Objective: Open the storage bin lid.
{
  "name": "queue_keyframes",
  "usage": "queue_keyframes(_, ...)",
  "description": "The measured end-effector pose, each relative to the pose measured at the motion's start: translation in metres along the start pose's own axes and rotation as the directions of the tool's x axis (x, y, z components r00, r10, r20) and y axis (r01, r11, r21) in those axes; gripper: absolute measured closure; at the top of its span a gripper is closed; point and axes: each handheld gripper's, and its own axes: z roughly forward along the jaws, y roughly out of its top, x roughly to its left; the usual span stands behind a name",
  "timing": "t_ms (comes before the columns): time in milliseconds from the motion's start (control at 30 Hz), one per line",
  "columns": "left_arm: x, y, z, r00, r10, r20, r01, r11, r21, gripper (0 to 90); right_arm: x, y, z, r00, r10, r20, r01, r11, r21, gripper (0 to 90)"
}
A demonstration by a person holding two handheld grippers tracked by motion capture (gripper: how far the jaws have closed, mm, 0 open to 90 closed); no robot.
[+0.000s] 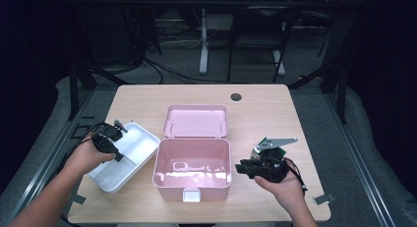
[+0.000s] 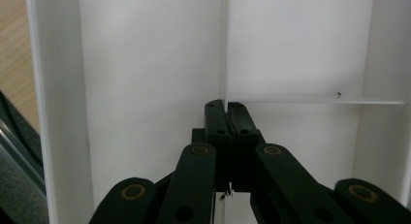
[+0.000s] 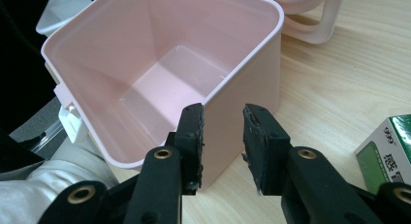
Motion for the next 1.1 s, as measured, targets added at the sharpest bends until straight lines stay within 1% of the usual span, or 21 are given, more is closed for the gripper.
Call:
queue_keyframes(133,0.0,0.001,0.013,1.0,-0.003,0.001,0.003,1.0,0.005,89.5,0.0,0.0,0.0,1.0,-0.001,0.0,0.001,1.0,0.001,68.5)
queue_keyframes(233,0.001,0.0,0.021,0.9997,-0.02,0.012,0.02,0.9998,0.007,89.5,0.0,0.0,0.0,1.0,-0.001,0.001,0.001,1.0,0.001,68.3)
queue_keyframes(300,0.002,-0.001,0.026,0.9995,-0.032,0.006,0.032,0.9995,0.001,89.5,-0.001,0.0,0.0,1.0,-0.002,0.002,0.002,1.0,0.0,68.1)
queue_keyframes(333,0.002,-0.001,0.028,0.9994,-0.034,0.005,0.034,0.9994,0.006,89.5,-0.001,0.0,0.0,1.0,-0.001,0.004,0.001,1.0,0.0,68.0)
queue_keyframes(433,0.004,-0.003,0.034,0.9989,-0.045,0.009,0.045,0.999,0.004,89.5,-0.001,0.0,0.0,1.0,0.001,0.006,-0.001,1.0,0.001,67.7)
queue_keyframes(500,0.004,-0.003,0.037,0.9989,-0.045,0.016,0.045,0.999,0.004,89.5,-0.001,-0.001,0.0,1.0,0.001,0.007,-0.001,1.0,0.002,67.5)
queue_keyframes(667,0.003,-0.005,0.043,0.999,-0.045,0.004,0.045,0.9989,0.009,89.4,-0.002,-0.001,0.001,1.0,0.001,0.007,-0.001,1.0,0.003,66.7)
queue_keyframes(733,0.004,-0.006,0.045,0.9986,-0.053,0.007,0.053,0.9986,-0.001,89.5,-0.002,-0.001,0.001,1.0,0.0,0.008,0.0,1.0,0.005,66.0)
queue_keyframes(867,0.007,-0.007,0.049,0.9981,-0.061,0.008,0.061,0.9982,-0.002,89.4,-0.002,-0.001,0.001,0.9999,0.004,0.011,-0.004,1.0,0.005,64.9)
queue_keyframes(900,0.008,-0.008,0.05,0.9982,-0.061,0.003,0.061,0.9982,-0.001,89.4,-0.002,-0.001,0.001,0.9999,0.001,0.01,-0.001,1.0,0.004,64.7)
queue_keyframes(967,0.009,-0.009,0.053,0.9984,-0.057,-0.002,0.057,0.9984,0.0,89.3,-0.002,0.0,0.0,0.9998,-0.003,0.018,0.003,1.0,0.007,64.1)
queue_keyframes(1000,0.009,-0.009,0.053,0.9981,-0.061,-0.006,0.061,0.9981,-0.008,89.3,-0.002,0.0,0.0,0.9996,-0.004,0.027,0.004,1.0,0.004,63.6)
queue_keyframes(1100,0.01,-0.01,0.055,0.9982,-0.06,-0.005,0.06,0.9981,-0.009,89.1,-0.002,0.001,-0.003,0.9998,-0.003,0.019,0.003,1.0,0.007,61.9)
